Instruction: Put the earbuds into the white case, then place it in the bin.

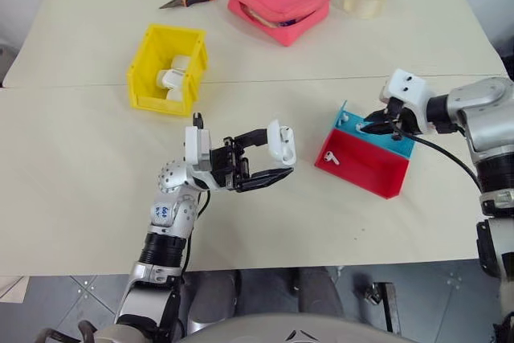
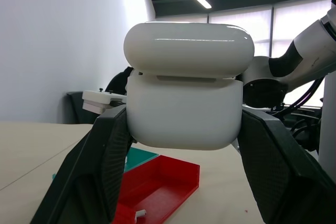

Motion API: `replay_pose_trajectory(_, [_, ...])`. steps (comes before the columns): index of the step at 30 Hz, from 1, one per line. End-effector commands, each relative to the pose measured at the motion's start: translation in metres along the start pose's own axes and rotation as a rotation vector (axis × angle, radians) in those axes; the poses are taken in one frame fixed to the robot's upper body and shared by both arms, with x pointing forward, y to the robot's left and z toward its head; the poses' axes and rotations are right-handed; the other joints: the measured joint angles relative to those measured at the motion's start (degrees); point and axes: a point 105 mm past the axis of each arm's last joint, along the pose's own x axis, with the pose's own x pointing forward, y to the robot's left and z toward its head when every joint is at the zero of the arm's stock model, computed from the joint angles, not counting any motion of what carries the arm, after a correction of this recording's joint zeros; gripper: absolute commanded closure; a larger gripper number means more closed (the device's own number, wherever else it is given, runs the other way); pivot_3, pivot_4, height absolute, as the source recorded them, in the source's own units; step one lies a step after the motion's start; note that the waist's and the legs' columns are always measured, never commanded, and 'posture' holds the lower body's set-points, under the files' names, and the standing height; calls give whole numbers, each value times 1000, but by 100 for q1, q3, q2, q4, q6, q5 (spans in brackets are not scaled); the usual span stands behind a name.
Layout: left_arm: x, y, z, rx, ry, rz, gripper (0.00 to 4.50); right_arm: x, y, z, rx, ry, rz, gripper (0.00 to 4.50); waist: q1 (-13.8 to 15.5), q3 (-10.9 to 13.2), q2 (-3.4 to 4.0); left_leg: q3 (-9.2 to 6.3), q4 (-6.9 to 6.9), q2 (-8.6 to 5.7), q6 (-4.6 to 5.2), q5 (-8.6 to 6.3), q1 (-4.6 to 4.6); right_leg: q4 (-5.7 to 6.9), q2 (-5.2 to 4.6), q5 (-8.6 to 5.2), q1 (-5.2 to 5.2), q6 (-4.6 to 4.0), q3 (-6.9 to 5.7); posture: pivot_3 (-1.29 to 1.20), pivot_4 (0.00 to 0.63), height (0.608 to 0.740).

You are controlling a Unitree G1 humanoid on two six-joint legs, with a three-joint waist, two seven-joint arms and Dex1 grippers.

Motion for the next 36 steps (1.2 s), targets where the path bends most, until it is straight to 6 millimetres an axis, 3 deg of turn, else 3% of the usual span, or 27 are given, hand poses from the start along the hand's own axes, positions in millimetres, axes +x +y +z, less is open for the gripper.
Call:
replay_pose_trajectory(1, [4,-3,9,39,-15,-9,1745,-1,-10,3,-49,18,-34,2816,-12,0,0,0,0,0,0,0,0,-1,0,0,0,0,-1,0,150,740])
replay_pose_trajectory(3, [4,-3,9,43,-16,-1,1745,3,-6,2,-96,43,9,2159,-22,0,0,0,-3,0,0,0,0,-2,0,0,-1,0,0,0,150,740])
replay_pose_trajectory(13, [4,-2,11,53,-16,19,1745,11,-5,3,-142,74,64,2159,-24,0,0,3,-3,3,-1,0,2,0,3,0,0,0,-1,0,150,740])
replay_pose_trajectory(33, [4,-2,13,63,-15,23,1745,9,-1,-18,-67,168,126,2159,-22,0,0,1,-2,3,-1,0,4,1,3,0,3,0,-1,0,150,740])
replay_pose_trajectory(36, [3,-2,13,66,-12,24,1745,9,0,-20,-57,170,129,2788,-23,-1,0,1,-2,3,-1,0,6,1,3,0,5,0,-1,0,150,740])
